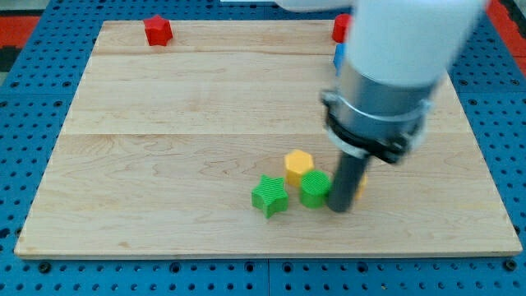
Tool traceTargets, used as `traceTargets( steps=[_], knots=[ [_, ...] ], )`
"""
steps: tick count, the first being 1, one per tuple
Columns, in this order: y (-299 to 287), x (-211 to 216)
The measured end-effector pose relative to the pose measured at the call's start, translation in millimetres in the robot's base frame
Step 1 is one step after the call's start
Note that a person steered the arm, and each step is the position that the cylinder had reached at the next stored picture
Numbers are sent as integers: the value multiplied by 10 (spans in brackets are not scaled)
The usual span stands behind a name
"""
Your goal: Push green blocks towards the center
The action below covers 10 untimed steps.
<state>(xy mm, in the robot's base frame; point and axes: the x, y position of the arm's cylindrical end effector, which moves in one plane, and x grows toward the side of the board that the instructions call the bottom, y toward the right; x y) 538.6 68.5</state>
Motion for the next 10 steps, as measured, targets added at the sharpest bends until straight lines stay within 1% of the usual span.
traceTargets(
  steps=[1,2,3,4,5,6,7,9,10],
  knots=[
    [-587,-125],
    [-456,-93],
    [-202,97],
    [-406,572],
    [-864,721],
    [-862,502],
    [-966,199],
    [-953,-438],
    [-953,-539]
  ],
)
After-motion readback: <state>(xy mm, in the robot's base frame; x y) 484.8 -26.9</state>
